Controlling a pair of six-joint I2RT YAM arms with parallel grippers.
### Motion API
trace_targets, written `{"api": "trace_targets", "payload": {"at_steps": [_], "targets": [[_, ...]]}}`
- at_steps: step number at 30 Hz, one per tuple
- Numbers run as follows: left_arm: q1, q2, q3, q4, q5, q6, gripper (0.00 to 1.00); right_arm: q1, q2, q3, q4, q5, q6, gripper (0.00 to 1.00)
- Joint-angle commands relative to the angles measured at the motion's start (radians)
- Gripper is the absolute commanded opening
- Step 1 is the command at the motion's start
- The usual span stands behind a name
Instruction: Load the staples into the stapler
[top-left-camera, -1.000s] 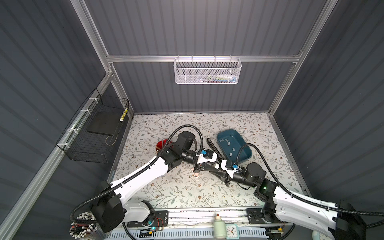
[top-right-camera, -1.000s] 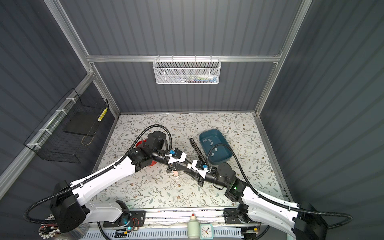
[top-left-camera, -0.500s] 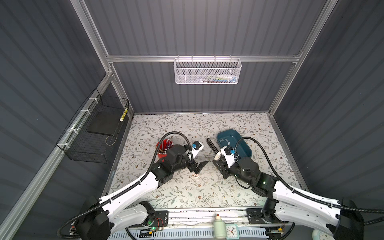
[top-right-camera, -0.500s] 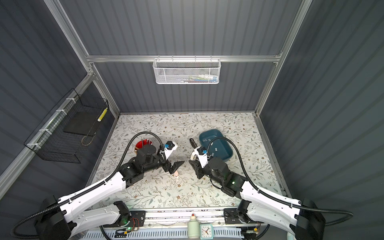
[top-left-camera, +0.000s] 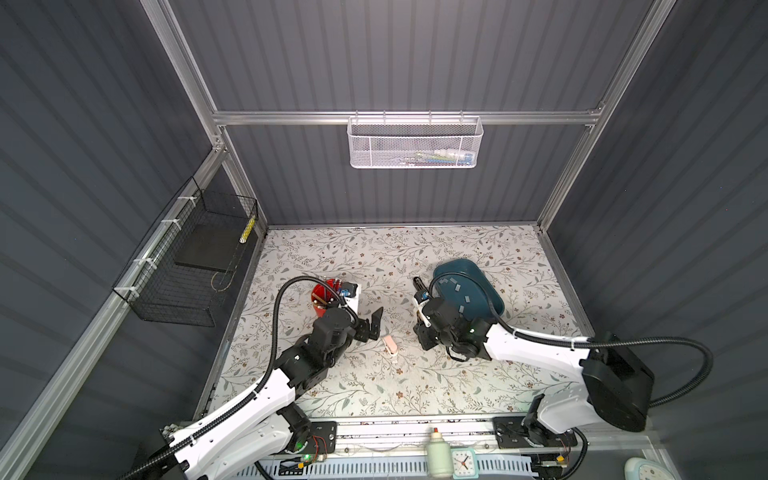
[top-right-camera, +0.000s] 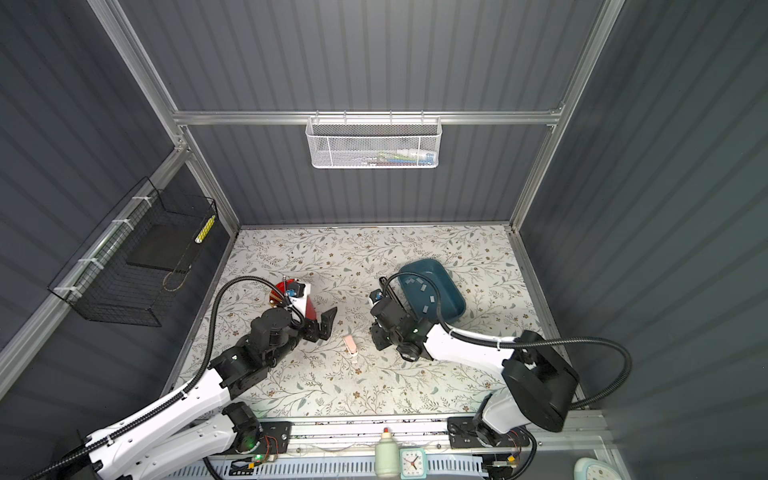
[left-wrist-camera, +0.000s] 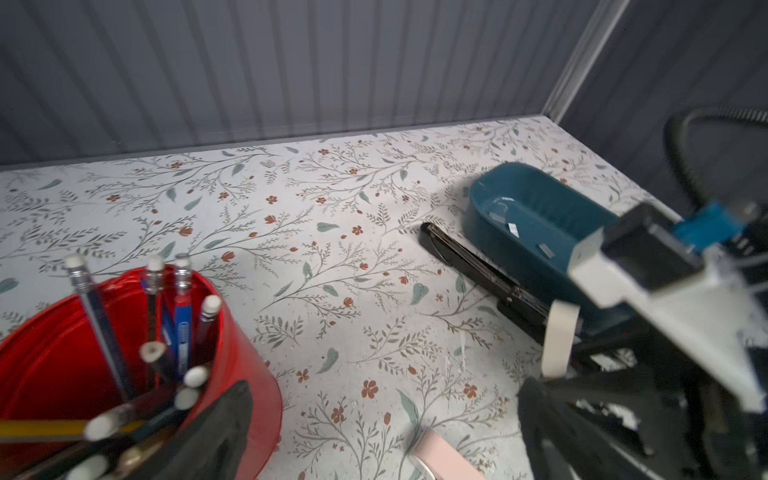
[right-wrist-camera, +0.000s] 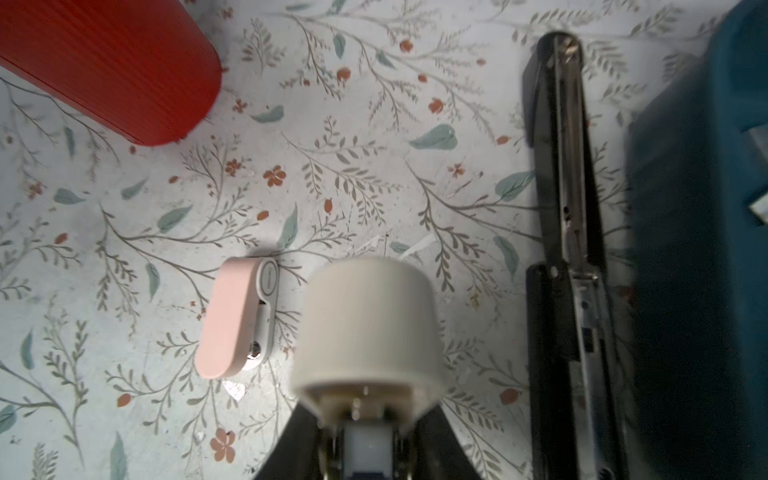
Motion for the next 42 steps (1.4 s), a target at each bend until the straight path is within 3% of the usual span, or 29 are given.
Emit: {"api": "trace_targets", "payload": {"at_steps": [1, 3, 8, 11, 15, 23, 26, 29, 32, 42], "targets": [[0.0, 0.005, 0.034, 0.0, 0.006, -0.09, 0.99, -0.018, 0.041, 0.034, -0.027, -0.032, 0.009, 0.01], [0.001, 0.0, 0.037, 0.012, 0.017, -0.123, 0.99, -0.026, 0.059, 0.027, -0.021, -0.031, 0.009, 0.01], [0.0, -0.058, -0.03, 0.096, -0.076, -0.096, 0.99, -0.059, 0.066, -0.011, 0.002, -0.06, 0.009, 0.03], [0.0, -0.077, -0.021, 0.033, -0.107, -0.088, 0.99, -0.071, 0.068, -0.027, 0.013, -0.075, 0.005, 0.03], [0.0, -0.066, 0.029, -0.07, -0.022, -0.035, 0.99, -0.088, 0.072, -0.043, 0.022, -0.08, 0.001, 0.07], [0.0, -0.022, 0.001, 0.034, 0.13, 0.014, 0.99, -0.093, 0.108, -0.049, 0.042, -0.106, 0.011, 0.13], [0.0, -0.005, 0.007, 0.041, 0.137, 0.006, 0.99, -0.089, 0.122, -0.043, 0.042, -0.088, 0.034, 0.16], [0.0, 0.003, 0.009, 0.042, 0.137, 0.005, 0.99, -0.077, 0.134, -0.031, 0.032, -0.063, 0.077, 0.25], [0.0, 0.001, 0.007, 0.046, 0.143, 0.008, 1.0, -0.067, 0.148, -0.023, 0.027, -0.035, 0.1, 0.28], [0.0, -0.03, -0.006, 0.041, 0.184, 0.048, 0.99, -0.061, 0.129, -0.027, 0.021, -0.012, 0.099, 0.5]]}}
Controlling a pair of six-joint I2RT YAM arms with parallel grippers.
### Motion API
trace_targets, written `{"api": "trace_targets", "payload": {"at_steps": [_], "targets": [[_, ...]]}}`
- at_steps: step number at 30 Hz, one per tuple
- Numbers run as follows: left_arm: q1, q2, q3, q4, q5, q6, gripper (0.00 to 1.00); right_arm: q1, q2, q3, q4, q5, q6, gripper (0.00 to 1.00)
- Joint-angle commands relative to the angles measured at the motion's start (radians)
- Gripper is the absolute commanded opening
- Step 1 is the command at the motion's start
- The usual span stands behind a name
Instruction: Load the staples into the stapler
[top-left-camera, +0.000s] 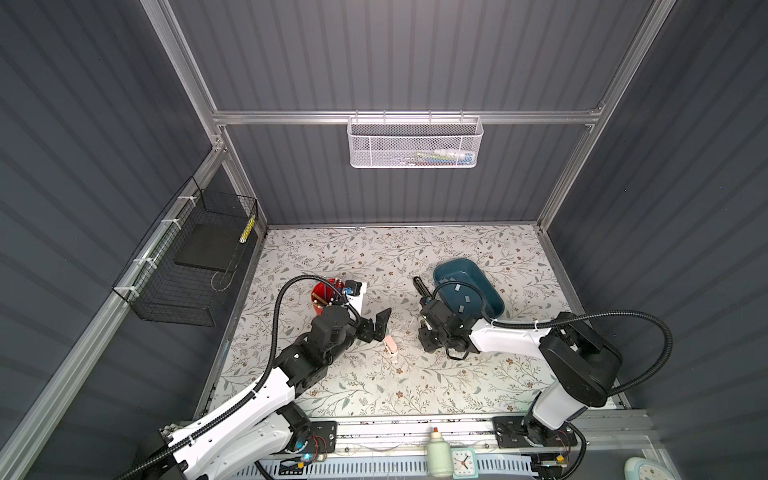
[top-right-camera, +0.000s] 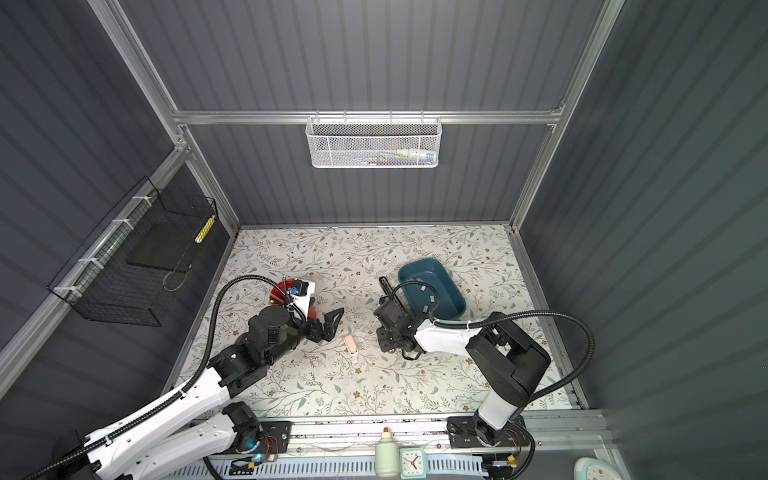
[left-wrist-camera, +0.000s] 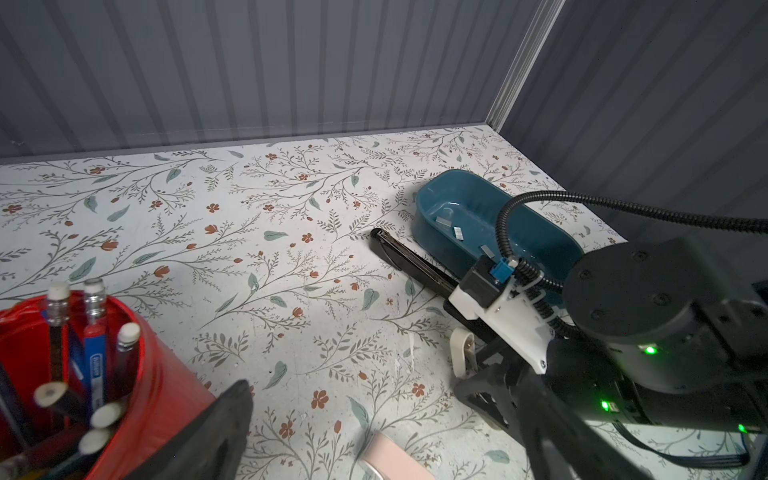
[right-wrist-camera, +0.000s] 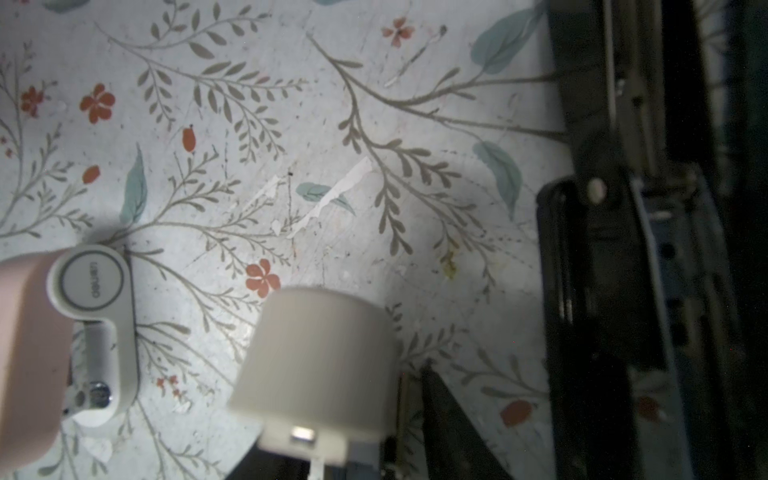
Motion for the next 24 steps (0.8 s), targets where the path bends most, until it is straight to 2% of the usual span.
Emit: {"api": "trace_targets", "payload": {"at_steps": [1, 5, 10, 16, 18, 20, 22, 24], "targets": [[0.0, -0.03, 0.0, 0.012, 0.02, 0.032, 0.99, 0.006, -0.021, 0.007, -0.024, 0.024, 0.008, 0.52], [0.0, -0.037, 0.013, 0.017, 0.021, 0.077, 0.99, 0.015, -0.084, 0.002, -0.056, 0.044, 0.008, 0.58], [0.0, -0.008, 0.087, -0.036, 0.009, 0.163, 0.94, 0.017, -0.212, -0.033, -0.071, 0.064, 0.01, 0.63], [0.0, 0.068, 0.19, -0.037, 0.016, 0.258, 0.91, 0.019, -0.48, -0.046, -0.147, 0.065, 0.04, 0.65], [0.001, 0.106, 0.273, -0.078, 0.005, 0.258, 0.91, 0.019, -0.616, -0.051, -0.161, 0.05, 0.062, 0.66], [0.0, 0.147, 0.38, -0.167, 0.0, 0.239, 0.91, 0.019, -0.713, -0.036, -0.193, 0.031, 0.093, 0.62], [0.001, 0.184, 0.482, -0.245, 0.024, 0.219, 0.91, 0.019, -0.789, -0.01, -0.212, -0.014, 0.093, 0.64], [0.0, 0.214, 0.576, -0.302, 0.066, 0.181, 0.92, 0.019, -0.848, 0.031, -0.242, -0.001, 0.112, 0.65]]}}
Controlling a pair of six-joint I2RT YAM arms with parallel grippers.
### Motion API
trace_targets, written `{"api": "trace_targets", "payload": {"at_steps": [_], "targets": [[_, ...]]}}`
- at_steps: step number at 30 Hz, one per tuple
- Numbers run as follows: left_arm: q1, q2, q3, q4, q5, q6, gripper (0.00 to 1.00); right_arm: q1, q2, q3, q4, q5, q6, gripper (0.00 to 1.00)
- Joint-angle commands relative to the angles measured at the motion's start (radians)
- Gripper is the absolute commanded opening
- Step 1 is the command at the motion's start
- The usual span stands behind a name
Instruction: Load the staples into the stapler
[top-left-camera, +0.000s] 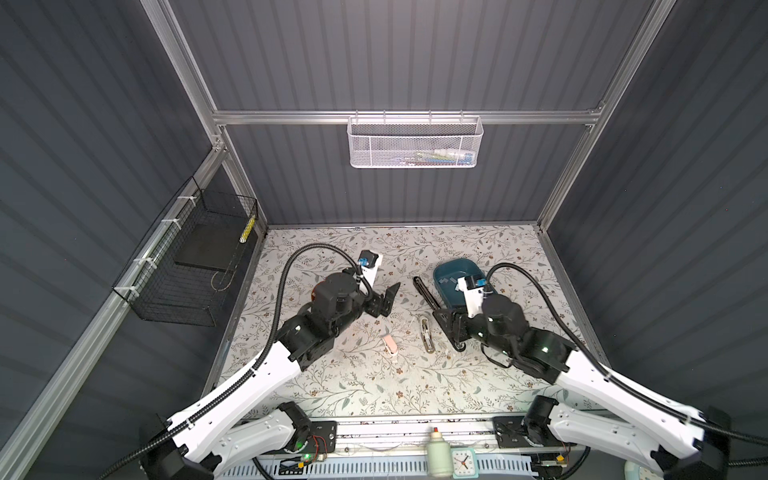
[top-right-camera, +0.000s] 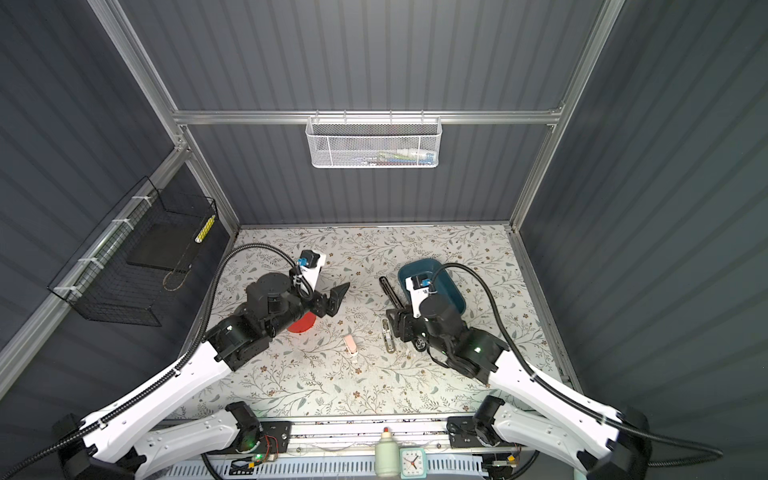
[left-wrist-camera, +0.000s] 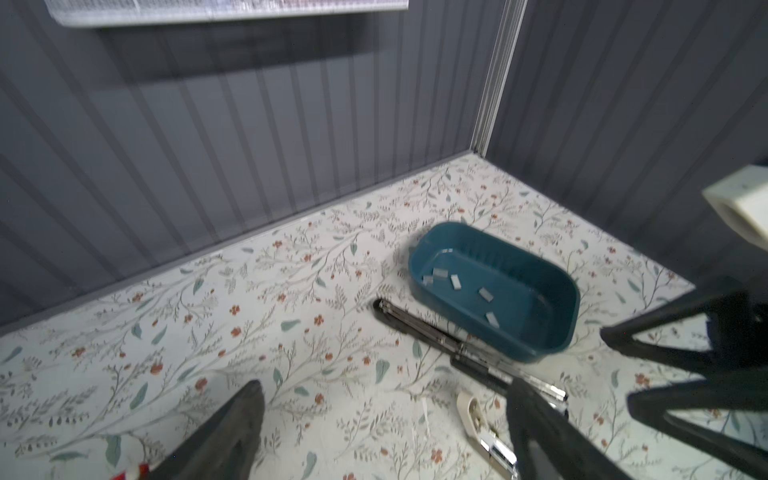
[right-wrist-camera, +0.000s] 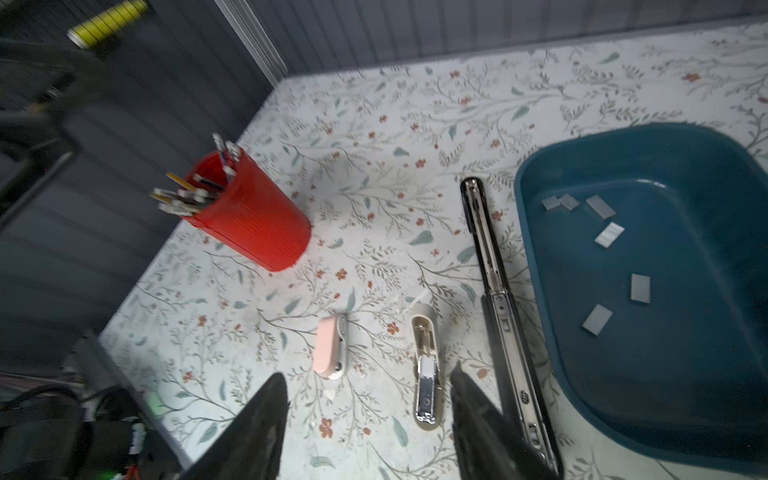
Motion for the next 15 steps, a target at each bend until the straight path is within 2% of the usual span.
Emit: {"api": "trace_targets", "payload": {"at_steps": [1, 5, 7, 9, 10, 12, 15], "targets": [[0.001, 0.024, 0.145, -0.127, 0.066, -0.042, 0.92, 0.005, -0.063, 0.059, -0.066, -0.029, 0.027, 0.65], [0.001, 0.047, 0.274, -0.157, 0.128, -0.062, 0.92, -0.012, -0.07, 0.118, -0.018, -0.032, -0.009, 0.69], [0.001, 0.058, 0.312, -0.175, 0.099, -0.027, 0.93, -0.027, -0.04, 0.161, -0.015, -0.01, -0.04, 0.69], [0.002, 0.07, 0.327, -0.187, 0.024, 0.03, 0.95, -0.048, 0.009, 0.218, -0.045, 0.052, -0.092, 0.68], [0.001, 0.072, 0.327, -0.192, 0.018, 0.076, 0.95, -0.066, 0.032, 0.24, -0.058, 0.082, -0.115, 0.68], [0.001, 0.076, 0.307, -0.214, 0.088, 0.256, 0.96, -0.117, 0.066, 0.255, -0.059, 0.126, -0.147, 0.67], [0.001, 0.076, 0.284, -0.312, 0.098, 0.504, 0.93, -0.208, 0.083, 0.213, -0.003, 0.13, -0.161, 0.66]]}}
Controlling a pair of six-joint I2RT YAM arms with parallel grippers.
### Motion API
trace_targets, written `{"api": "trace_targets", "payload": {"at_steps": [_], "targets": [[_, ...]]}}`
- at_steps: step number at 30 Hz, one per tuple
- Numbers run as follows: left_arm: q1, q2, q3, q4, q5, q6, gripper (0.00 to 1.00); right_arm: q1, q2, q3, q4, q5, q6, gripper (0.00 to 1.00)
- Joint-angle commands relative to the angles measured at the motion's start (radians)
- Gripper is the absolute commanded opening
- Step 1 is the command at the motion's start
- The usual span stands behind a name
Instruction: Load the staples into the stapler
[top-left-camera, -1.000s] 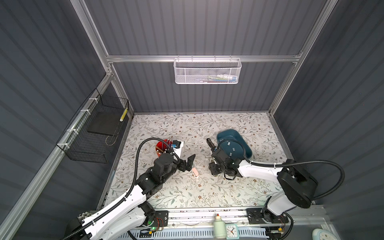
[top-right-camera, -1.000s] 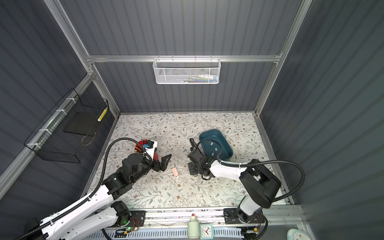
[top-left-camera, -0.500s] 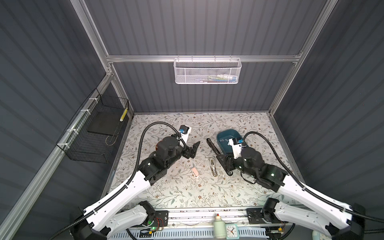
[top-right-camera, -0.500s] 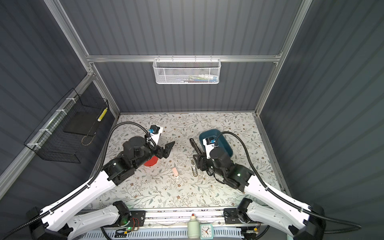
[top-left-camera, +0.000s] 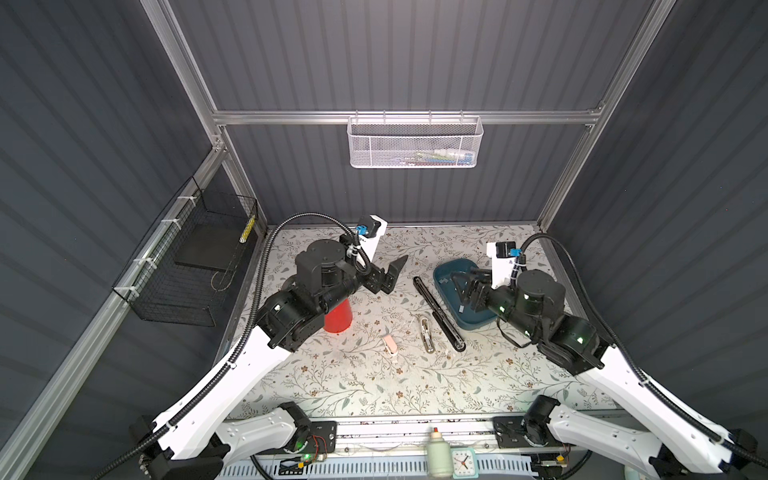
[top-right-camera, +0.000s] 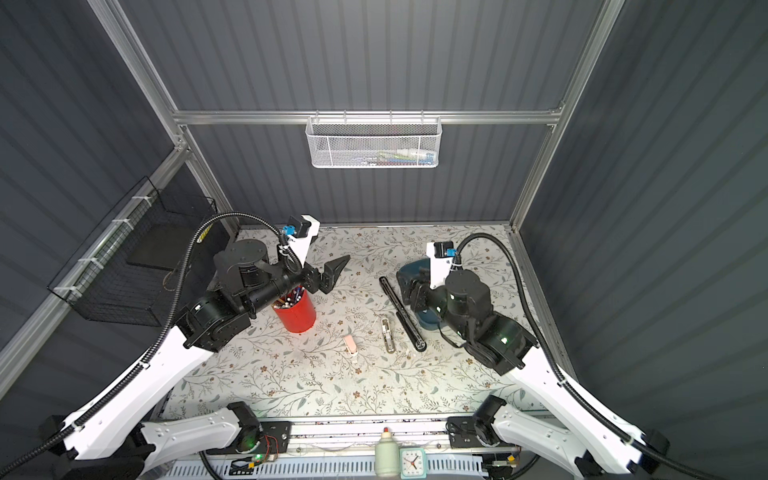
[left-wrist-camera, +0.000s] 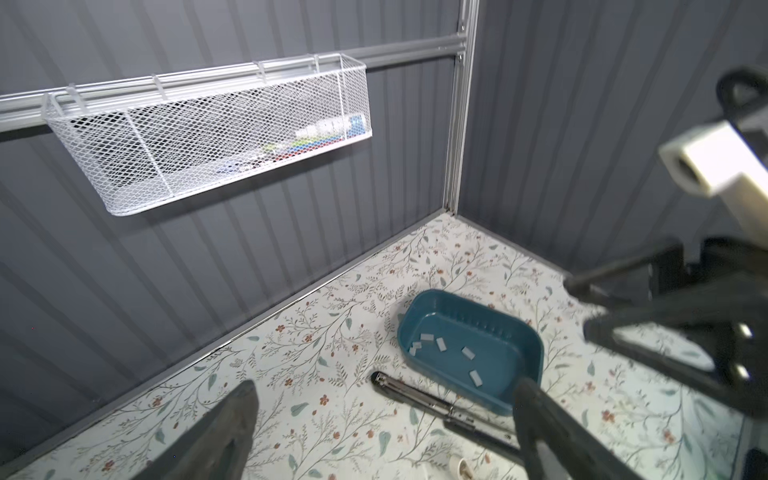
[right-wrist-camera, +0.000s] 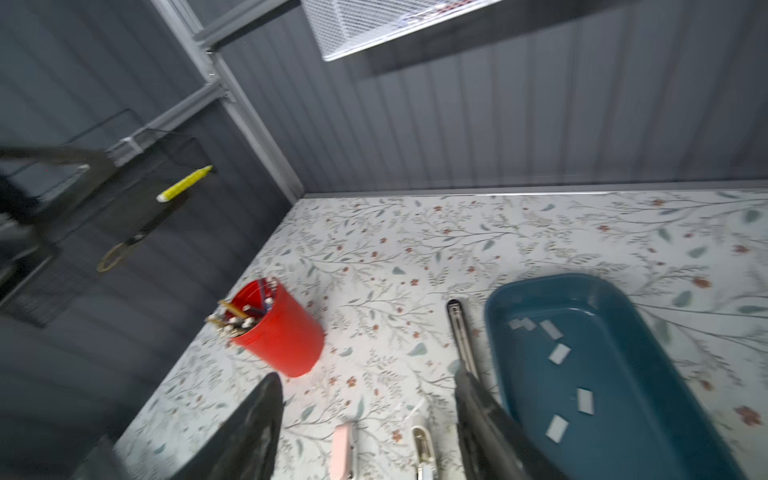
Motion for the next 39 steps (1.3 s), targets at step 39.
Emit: {"api": "trace_targets", "payload": {"at_steps": [39], "targets": [[-0.099, 0.66, -0.243, -0.296, 0.04, 1.284, 0.59, -0.161, 0.111, -0.16, 0.133, -0.01, -0.006, 0.64]]}}
